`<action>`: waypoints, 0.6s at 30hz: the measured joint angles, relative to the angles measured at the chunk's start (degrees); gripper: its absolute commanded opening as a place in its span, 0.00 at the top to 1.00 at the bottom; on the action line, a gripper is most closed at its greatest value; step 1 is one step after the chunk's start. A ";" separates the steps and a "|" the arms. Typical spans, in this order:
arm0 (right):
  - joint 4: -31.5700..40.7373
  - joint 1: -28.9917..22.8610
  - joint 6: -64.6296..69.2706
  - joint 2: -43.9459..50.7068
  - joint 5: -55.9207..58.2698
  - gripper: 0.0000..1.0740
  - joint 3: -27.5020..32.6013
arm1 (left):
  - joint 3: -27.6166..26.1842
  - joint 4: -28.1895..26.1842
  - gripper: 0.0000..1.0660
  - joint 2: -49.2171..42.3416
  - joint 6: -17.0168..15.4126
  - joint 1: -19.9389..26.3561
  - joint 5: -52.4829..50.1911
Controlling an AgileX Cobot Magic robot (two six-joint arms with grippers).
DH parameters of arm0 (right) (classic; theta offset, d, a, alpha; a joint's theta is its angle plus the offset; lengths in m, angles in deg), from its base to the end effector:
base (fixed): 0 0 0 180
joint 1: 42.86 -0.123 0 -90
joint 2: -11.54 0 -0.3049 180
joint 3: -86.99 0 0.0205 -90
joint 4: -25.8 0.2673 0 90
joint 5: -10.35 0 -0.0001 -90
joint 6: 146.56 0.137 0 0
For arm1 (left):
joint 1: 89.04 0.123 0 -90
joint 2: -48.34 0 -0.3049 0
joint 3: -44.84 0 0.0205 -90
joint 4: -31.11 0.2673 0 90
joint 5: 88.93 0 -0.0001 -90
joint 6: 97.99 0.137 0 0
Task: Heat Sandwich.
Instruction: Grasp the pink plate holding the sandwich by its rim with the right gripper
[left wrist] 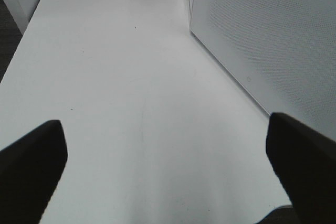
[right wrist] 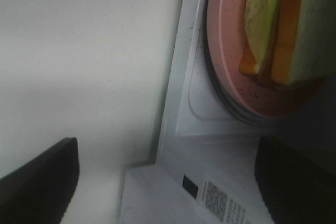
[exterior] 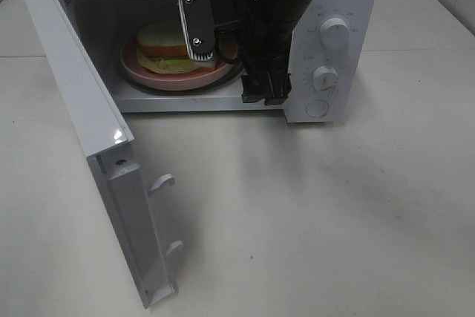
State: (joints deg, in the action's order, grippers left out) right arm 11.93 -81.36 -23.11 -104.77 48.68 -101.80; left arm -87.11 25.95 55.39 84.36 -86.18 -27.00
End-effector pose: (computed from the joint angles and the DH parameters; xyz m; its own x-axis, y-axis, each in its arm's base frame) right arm 0.3835 0.2790 0.2243 0.2619 -0.9592 -0.1067 -0.8025 -0.1550 -0.5762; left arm 0.0271 -0.0095 0.2682 -0.4524 -0.0241 -0.8915 0.0203 0.9991 -0.0372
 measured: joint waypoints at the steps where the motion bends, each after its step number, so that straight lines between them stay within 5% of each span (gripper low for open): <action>1: 0.57 0.00 0.00 -1.09 -0.80 0.20 -1.03 | 0.00 0.00 0.08 0.00 0.00 0.00 0.00; 18: 1.83 -0.17 0.06 -11.17 -4.01 0.23 -8.42 | 0.00 0.74 0.08 0.00 0.00 0.00 0.00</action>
State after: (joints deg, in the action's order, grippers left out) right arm 13.76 -81.53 -23.06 -115.94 44.67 -110.23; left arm -87.11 26.70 55.39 84.36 -86.18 -27.00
